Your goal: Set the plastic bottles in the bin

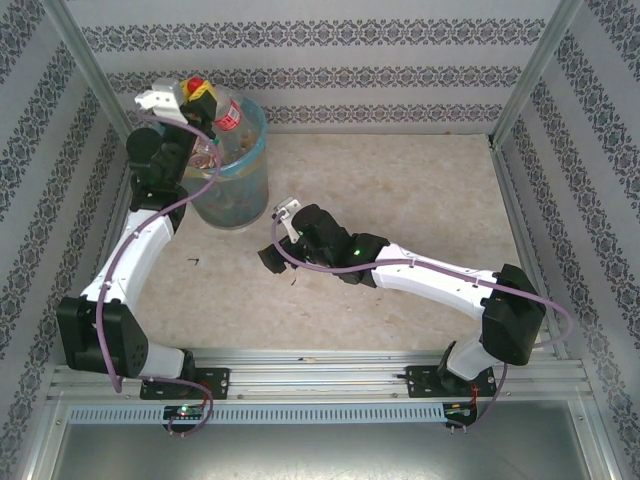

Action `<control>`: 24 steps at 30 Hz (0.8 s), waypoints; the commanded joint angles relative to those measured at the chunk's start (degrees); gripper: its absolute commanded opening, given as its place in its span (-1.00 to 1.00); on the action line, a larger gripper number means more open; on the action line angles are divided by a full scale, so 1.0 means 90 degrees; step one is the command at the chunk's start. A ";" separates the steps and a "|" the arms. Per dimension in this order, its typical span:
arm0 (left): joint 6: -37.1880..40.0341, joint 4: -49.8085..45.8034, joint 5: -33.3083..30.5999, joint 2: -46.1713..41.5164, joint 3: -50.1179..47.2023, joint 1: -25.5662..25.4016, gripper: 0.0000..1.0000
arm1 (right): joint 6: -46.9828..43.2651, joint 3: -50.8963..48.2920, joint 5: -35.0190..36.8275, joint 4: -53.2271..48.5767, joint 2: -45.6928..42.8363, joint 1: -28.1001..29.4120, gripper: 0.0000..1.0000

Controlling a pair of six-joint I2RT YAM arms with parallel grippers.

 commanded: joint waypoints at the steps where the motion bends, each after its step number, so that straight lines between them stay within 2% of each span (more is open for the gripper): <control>1: 0.0794 -0.1998 -0.0274 0.0199 0.0870 -0.0168 -1.00 | 0.0057 0.0076 0.0079 -0.0105 -0.0020 -0.0051 0.96; 4: 0.1013 -0.2857 -0.0762 0.0279 0.1147 -0.0254 -1.00 | 0.0062 0.0044 0.0092 -0.0105 -0.0029 -0.0051 0.96; 9: 0.1748 -0.3862 -0.0866 0.0583 0.1410 -0.0489 -1.00 | 0.0117 0.0042 0.0037 -0.0112 0.0047 -0.0051 0.96; 15: 0.2005 -0.3716 -0.1110 0.0919 0.0916 -0.0706 -1.00 | 0.0135 0.0093 0.0032 -0.0142 0.0116 -0.0051 0.96; 24: 0.2112 -0.4268 -0.1675 0.1562 0.0625 -0.0692 -1.00 | 0.0106 0.0134 0.0051 -0.0170 0.0195 -0.0051 0.96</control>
